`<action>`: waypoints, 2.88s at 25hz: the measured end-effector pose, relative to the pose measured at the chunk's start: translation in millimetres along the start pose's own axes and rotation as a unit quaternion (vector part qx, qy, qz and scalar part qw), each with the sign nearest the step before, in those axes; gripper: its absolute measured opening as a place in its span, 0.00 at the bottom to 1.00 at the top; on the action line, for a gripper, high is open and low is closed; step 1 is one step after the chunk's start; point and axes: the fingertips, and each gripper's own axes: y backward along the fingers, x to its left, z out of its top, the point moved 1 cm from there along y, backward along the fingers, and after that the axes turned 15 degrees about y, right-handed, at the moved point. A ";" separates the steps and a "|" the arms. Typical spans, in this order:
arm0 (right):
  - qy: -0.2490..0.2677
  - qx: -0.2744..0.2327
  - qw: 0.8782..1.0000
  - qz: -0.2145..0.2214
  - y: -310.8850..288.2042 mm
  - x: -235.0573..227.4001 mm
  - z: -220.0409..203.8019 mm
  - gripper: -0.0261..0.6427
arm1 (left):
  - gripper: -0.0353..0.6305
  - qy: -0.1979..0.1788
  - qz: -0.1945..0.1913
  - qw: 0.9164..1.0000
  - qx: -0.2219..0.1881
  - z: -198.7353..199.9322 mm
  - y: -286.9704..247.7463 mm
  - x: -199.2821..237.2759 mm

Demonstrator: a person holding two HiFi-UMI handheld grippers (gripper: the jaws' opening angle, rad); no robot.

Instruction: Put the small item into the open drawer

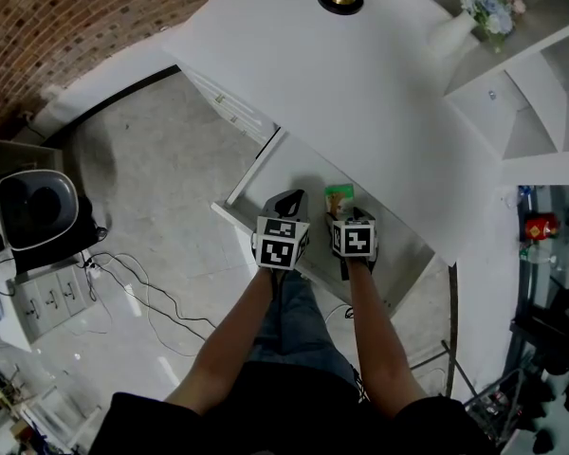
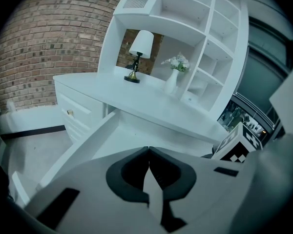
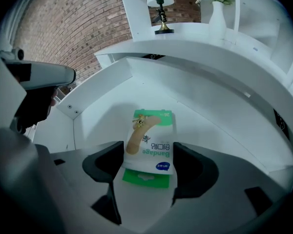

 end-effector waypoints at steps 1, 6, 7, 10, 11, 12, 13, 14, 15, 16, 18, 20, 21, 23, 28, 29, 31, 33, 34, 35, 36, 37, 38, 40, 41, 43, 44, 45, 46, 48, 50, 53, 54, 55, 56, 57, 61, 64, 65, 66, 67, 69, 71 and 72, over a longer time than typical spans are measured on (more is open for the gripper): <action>-0.002 -0.001 1.000 -0.001 0.3 0.1 0.3 0.50 | 0.09 0.000 0.001 1.000 0.000 0.1 0.4 0.5; -0.004 -0.001 1.000 0.006 -1.3 5.0 -1.7 0.56 | 0.09 0.002 0.003 1.000 0.001 -0.3 0.7 1.5; -0.002 -0.003 1.000 0.004 0.3 5.0 -0.4 0.56 | 0.09 0.002 0.003 1.000 0.000 0.0 0.9 1.5; -0.004 -0.011 1.000 0.004 0.4 5.5 0.6 0.56 | 0.09 -0.001 0.005 1.000 -0.003 1.6 2.9 2.0; -0.005 -0.014 1.000 0.004 1.5 5.0 1.6 0.56 | 0.09 -0.001 0.005 1.000 -0.005 2.3 3.6 1.6; -0.005 -0.019 1.000 0.002 3.6 4.3 3.3 0.56 | 0.09 0.000 0.004 1.000 -0.006 2.8 4.2 0.9; -0.006 -0.025 1.000 0.000 6.6 3.7 5.6 0.56 | 0.09 0.001 0.004 1.000 -0.008 3.3 4.9 0.1; -0.005 -0.033 0.999 -0.001 10.2 3.5 8.5 0.56 | 0.09 0.001 0.004 1.000 -0.009 3.8 5.8 -0.3; -0.004 -0.042 0.999 -0.002 14.8 4.0 11.8 0.56 | 0.09 0.001 0.004 1.000 -0.010 4.7 7.0 -0.2; -0.001 -0.051 0.999 -0.004 20.2 5.1 15.5 0.56 | 0.09 0.001 0.004 1.000 -0.012 6.2 8.3 0.1; 0.006 -0.070 0.997 -0.007 33.7 9.1 23.2 0.52 | 0.09 0.001 0.005 1.000 -0.017 10.2 12.0 0.7; 0.006 -0.094 0.995 -0.012 51.1 13.3 30.3 0.47 | 0.09 0.000 0.004 1.000 -0.023 14.5 18.3 0.2; 0.003 -0.110 0.994 -0.017 61.6 14.5 34.2 0.44 | 0.09 -0.001 0.004 1.000 -0.027 17.3 22.5 -0.7; -0.007 -0.146 0.989 -0.026 85.1 14.7 43.2 0.37 | 0.09 -0.004 0.000 0.999 -0.038 24.9 32.7 -3.7; -0.028 -0.256 0.964 -0.061 147.8 1.2 83.3 0.23 | 0.09 -0.032 -0.017 0.995 -0.090 65.8 62.2 -16.6; -0.029 -0.279 0.957 -0.068 160.3 -2.3 93.2 0.20 | 0.09 -0.041 -0.019 0.994 -0.103 76.2 69.3 -19.6; -0.030 -0.318 0.944 -0.083 185.6 -7.2 110.8 0.15 | 0.09 -0.057 -0.024 0.990 -0.129 95.9 86.5 -26.3; -0.029 -0.352 0.931 -0.094 209.8 -10.2 127.2 0.12 | 0.09 -0.071 -0.029 0.984 -0.158 116.1 105.5 -33.5; -0.029 -0.368 0.924 -0.100 221.6 -11.2 134.4 0.10 | 0.09 -0.078 -0.031 0.981 -0.172 125.8 115.3 -37.0; -0.028 -0.382 0.917 -0.106 233.4 -11.7 140.4 0.08 | 0.09 -0.087 -0.033 0.978 -0.186 134.7 125.5 -40.5; -0.028 -0.396 0.911 -0.112 245.0 -11.9 145.4 0.06 | 0.09 -0.096 -0.035 0.975 -0.199 142.6 135.8 -44.1; -0.027 -0.408 0.905 -0.117 256.4 -12.1 149.6 0.04 | 0.09 -0.104 -0.037 0.971 -0.212 149.7 146.1 -47.6; -0.026 -0.420 0.899 -0.122 267.8 -12.2 153.3 0.04 | 0.09 -0.111 -0.038 0.967 -0.224 156.3 156.4 -51.0; -0.025 -0.444 0.886 -0.131 290.4 -12.1 160.1 0.04 | 0.09 -0.124 -0.040 0.960 -0.247 167.1 175.7 -56.8; -0.025 -0.456 0.879 -0.135 301.7 -11.8 163.1 0.04 | 0.09 -0.130 -0.039 0.957 -0.256 171.0 184.2 -59.2; -0.024 -0.481 0.865 -0.142 323.7 -11.1 167.6 0.04 | 0.09 -0.139 -0.040 0.952 -0.271 176.4 198.1 -63.6; -0.023 -0.492 0.858 -0.145 333.7 -10.8 169.2 0.04 | 0.09 -0.141 -0.041 0.949 -0.277 178.4 203.3 -65.4; -0.022 -0.502 0.852 -0.148 342.6 -10.3 170.4 0.04 | 0.09 -0.141 -0.042 0.948 -0.283 180.3 207.8 -66.7; -0.020 -0.510 0.847 -0.152 350.2 -9.6 171.4 0.04 | 0.09 -0.141 -0.044 0.946 -0.287 181.8 211.7 -67.4; -0.014 -0.521 0.839 -0.160 361.6 -8.7 173.0 0.04 | 0.09 -0.141 -0.047 0.944 -0.295 184.9 218.0 -69.0; -0.008 -0.527 0.834 -0.165 368.7 -8.8 173.3 0.04 | 0.09 -0.143 -0.048 0.941 -0.302 186.4 221.9 -71.0; -0.006 -0.531 0.830 -0.169 373.0 -6.7 173.6 0.04 | 0.09 -0.145 -0.047 0.940 -0.305 186.9 226.1 -71.0; -0.005 -0.531 0.830 -0.171 373.7 -5.4 173.5 0.04 | 0.09 -0.145 -0.047 0.940 -0.306 186.8 227.0 -70.7; -0.002 -0.529 0.830 -0.176 374.2 -4.2 173.0 0.04 | 0.09 -0.145 -0.048 0.940 -0.306 186.2 227.6 -70.8; 0.002 -0.527 0.830 -0.180 374.5 -2.9 172.5 0.04 | 0.09 -0.145 -0.048 0.940 -0.305 185.4 228.0 -71.2; 0.006 -0.525 0.831 -0.183 374.7 -1.7 172.2 0.04 | 0.09 -0.145 -0.049 0.940 -0.305 184.7 228.3 -71.6; 0.006 -0.524 0.832 -0.181 376.1 0.1 170.4 0.04 | 0.09 -0.146 -0.052 0.940 -0.303 181.6 228.5 -74.7; 0.009 -0.523 0.833 -0.178 376.1 0.5 169.8 0.04 | 0.09 -0.149 -0.049 0.940 -0.304 180.8 228.7 -75.7; 0.010 -0.523 0.834 -0.177 375.9 0.7 169.3 0.04 | 0.09 -0.149 -0.048 0.940 -0.304 180.8 228.8 -75.6; 0.010 -0.522 0.835 -0.177 375.5 0.9 169.0 0.04 | 0.09 -0.147 -0.048 0.940 -0.305 181.0 229.0 -75.1; 0.011 -0.521 0.835 -0.176 375.0 1.3 169.1 0.04 | 0.09 -0.145 -0.049 0.940 -0.305 181.5 229.2 -74.3; 0.012 -0.519 0.837 -0.174 373.6 2.0 169.3 0.04 | 0.09 -0.142 -0.048 0.941 -0.305 181.5 229.1 -73.2; 0.012 -0.518 0.839 -0.169 371.3 2.5 168.5 0.04 | 0.09 -0.142 -0.047 0.941 -0.304 179.6 228.2 -73.2; 0.013 -0.516 0.840 -0.166 370.0 2.9 167.9 0.04 | 0.09 -0.143 -0.047 0.941 -0.303 178.4 227.7 -73.2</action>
